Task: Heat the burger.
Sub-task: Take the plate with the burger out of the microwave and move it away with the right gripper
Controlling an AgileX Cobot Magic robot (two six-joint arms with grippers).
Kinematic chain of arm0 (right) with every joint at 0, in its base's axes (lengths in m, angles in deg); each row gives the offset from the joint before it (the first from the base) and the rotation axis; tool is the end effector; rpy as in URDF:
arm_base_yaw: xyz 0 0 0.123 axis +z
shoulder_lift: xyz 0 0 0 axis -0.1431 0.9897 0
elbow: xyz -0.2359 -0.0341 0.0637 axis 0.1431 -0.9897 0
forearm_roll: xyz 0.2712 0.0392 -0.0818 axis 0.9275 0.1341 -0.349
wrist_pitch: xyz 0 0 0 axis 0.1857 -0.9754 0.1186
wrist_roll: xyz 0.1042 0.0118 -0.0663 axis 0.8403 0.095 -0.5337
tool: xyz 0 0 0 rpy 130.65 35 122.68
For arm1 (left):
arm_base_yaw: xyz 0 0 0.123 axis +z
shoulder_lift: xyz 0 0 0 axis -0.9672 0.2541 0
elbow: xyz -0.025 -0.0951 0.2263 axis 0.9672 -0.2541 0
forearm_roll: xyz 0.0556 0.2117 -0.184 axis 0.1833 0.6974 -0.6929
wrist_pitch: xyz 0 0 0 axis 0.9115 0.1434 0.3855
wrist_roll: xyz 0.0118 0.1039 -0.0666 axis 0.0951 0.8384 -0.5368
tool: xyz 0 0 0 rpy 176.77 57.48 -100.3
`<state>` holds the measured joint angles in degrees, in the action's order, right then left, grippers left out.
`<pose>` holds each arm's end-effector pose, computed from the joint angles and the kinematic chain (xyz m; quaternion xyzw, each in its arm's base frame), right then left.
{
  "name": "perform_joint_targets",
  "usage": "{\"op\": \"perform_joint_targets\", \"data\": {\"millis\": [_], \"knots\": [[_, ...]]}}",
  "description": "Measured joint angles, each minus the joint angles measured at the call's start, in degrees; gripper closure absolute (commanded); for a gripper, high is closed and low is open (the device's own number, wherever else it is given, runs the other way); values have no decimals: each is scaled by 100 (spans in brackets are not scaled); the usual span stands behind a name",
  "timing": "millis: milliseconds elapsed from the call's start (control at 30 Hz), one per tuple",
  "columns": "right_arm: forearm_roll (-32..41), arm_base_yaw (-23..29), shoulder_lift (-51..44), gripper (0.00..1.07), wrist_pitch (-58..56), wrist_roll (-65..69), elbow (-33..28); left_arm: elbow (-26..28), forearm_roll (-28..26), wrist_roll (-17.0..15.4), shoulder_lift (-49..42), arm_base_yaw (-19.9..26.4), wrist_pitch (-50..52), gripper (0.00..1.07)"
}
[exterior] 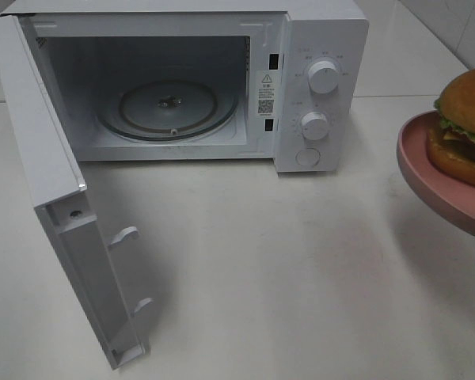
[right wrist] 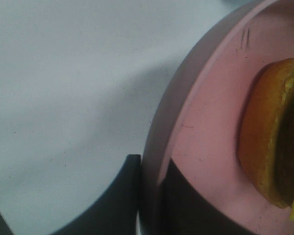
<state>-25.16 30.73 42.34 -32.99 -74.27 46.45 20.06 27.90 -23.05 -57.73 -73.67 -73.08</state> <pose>0.1923 0.0951 0.1730 -0.5748 0.7451 -0.1950 0.2765 0.0937 -0.0056 0.2815 0.0353 0.8469 -0.0024 0.5306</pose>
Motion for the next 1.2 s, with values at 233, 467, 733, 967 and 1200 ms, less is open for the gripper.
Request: {"op": "perform_joint_targets", "data": {"millis": [233, 467, 733, 967, 1200], "knots": [[-235, 0, 0, 104, -321, 647, 0, 0, 0, 0, 0, 0, 0, 9], [-424, 0, 109, 104, -751, 1272, 0, 0, 0, 0, 0, 0, 0, 9], [-716, 0, 670, 102, -928, 2487, 0, 0, 0, 0, 0, 0, 0, 9], [-957, 0, 1478, 102, -865, 3827, 0, 0, 0, 0, 0, 0, 0, 9], [-1278, 0, 2320, 101, -825, 5392, 69, 0, 0, 0, 0, 0, 0, 9]]}}
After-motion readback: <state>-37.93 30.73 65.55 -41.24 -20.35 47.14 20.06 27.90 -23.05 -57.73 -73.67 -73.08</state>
